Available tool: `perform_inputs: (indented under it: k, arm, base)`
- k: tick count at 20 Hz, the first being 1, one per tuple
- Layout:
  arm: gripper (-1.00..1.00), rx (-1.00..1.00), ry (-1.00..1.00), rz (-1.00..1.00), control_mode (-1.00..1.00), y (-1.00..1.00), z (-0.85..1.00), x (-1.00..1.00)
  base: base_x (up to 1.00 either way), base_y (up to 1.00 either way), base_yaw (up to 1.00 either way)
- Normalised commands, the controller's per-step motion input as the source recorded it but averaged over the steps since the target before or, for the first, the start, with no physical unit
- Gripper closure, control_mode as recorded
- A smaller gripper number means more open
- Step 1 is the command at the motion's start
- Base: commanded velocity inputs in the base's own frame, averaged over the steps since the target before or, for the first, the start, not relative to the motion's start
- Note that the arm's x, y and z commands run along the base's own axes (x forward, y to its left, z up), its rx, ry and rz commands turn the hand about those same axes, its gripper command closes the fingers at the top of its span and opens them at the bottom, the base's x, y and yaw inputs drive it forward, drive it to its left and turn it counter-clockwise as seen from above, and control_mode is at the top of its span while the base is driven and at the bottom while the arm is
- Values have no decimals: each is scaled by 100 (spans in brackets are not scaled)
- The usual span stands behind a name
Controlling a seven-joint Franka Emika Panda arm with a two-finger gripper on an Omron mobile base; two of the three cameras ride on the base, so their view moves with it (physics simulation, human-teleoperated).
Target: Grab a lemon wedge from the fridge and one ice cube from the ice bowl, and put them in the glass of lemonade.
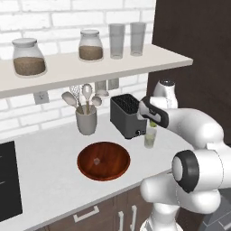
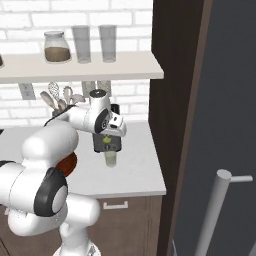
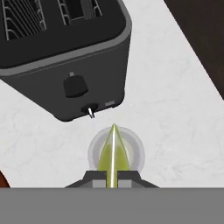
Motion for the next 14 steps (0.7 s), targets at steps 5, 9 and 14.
perform_inputs:
  k: [5,9,14]
  arm:
    - [100,0,0,0,-100,0,-31,0]
    - [100,0,0,0,-100,0,-2,14]
    - [100,0,1,0,-100,0,-1,26]
  base:
    - [0,0,0]
    - [0,0,0]
    - [0,0,0]
